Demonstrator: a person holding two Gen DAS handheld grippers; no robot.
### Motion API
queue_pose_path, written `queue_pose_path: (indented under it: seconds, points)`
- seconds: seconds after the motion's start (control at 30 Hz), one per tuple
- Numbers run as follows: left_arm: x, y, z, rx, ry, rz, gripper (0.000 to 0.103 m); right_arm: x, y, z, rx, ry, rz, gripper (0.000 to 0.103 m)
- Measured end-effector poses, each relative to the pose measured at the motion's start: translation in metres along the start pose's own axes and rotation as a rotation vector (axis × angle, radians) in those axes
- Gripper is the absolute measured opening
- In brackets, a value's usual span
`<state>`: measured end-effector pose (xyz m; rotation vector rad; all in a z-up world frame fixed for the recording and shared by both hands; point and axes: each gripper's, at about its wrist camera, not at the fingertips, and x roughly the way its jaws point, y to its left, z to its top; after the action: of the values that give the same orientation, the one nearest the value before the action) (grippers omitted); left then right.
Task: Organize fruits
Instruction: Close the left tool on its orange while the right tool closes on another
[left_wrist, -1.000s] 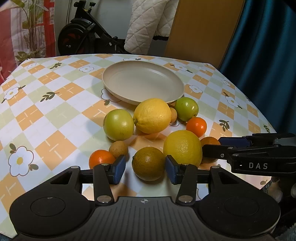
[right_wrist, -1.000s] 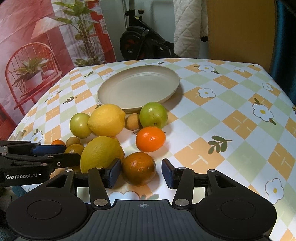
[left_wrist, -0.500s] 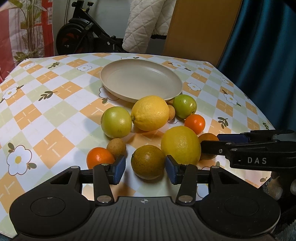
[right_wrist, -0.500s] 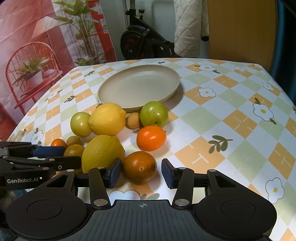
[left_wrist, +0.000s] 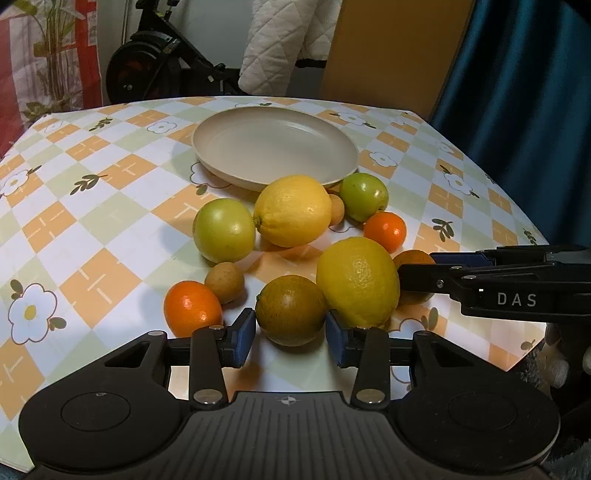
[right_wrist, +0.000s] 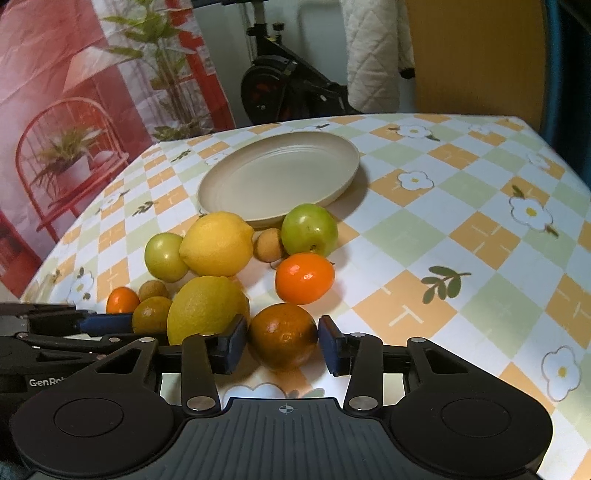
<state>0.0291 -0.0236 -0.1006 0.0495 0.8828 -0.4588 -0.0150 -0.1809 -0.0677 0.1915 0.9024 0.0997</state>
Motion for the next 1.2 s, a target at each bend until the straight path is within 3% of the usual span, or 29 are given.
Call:
queue_pose_path:
  seconds: [0.17, 0.83, 1.2]
  points:
    - [-0.006, 0.001, 0.001, 0.000, -0.031, 0.000, 0.042, -0.005, -0.006, 0.000, 0.009, -0.012, -0.044, 0.038]
    - [-0.001, 0.002, 0.001, 0.007, -0.021, 0.022, 0.045, -0.001, -0.011, -0.002, 0.044, -0.013, -0.032, 0.040]
    - [-0.026, 0.009, 0.009, -0.018, -0.121, 0.049, 0.044, -0.012, -0.014, 0.002, 0.041, -0.056, -0.049, 0.039]
